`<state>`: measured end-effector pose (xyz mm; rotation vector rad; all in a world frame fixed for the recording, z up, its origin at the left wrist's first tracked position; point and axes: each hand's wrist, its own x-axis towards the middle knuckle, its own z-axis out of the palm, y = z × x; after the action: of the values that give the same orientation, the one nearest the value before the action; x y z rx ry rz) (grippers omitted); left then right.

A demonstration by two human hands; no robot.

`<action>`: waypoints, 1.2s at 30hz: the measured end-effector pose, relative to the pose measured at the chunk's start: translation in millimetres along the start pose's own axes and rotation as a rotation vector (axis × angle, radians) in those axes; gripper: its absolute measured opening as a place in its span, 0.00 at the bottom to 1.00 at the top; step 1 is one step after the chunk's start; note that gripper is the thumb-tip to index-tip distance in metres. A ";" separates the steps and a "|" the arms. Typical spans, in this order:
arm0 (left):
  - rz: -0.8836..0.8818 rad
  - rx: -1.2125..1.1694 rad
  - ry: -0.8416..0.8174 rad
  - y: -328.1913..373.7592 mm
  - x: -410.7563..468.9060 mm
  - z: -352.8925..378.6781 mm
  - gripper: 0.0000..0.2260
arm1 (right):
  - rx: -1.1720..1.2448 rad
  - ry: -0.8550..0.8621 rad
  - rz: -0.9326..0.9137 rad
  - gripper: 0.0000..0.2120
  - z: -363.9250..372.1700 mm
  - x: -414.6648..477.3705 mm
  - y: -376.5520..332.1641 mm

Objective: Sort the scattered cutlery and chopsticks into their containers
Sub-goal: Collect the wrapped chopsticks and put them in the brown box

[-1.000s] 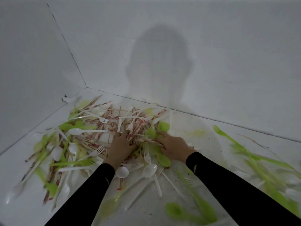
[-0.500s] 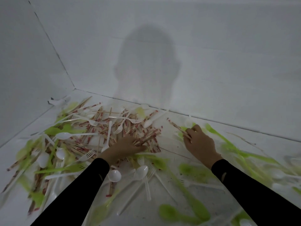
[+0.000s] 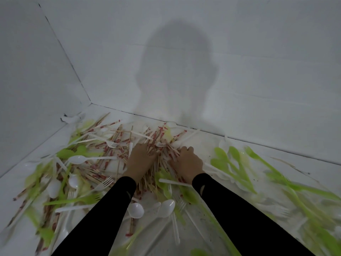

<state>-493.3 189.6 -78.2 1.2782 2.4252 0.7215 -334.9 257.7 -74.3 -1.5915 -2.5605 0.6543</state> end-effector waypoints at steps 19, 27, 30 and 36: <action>-0.002 0.203 -0.096 23.3 2.4 14.4 0.21 | -0.014 -0.093 0.095 0.13 -16.7 -5.3 17.9; -0.064 0.222 -0.090 32.1 -3.1 20.6 0.13 | 0.425 -0.426 0.104 0.11 -68.4 -21.5 66.9; -0.063 0.267 -0.110 36.0 -7.1 17.3 0.13 | 0.579 -0.414 0.086 0.14 -78.3 -32.3 74.3; -0.041 0.223 -0.131 40.5 -19.7 12.5 0.14 | 0.767 -0.357 0.167 0.12 -95.3 -47.5 80.0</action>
<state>-448.8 196.2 -65.0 1.3061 2.4689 0.3515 -220.0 277.4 -10.0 -1.4813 -1.9359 1.7971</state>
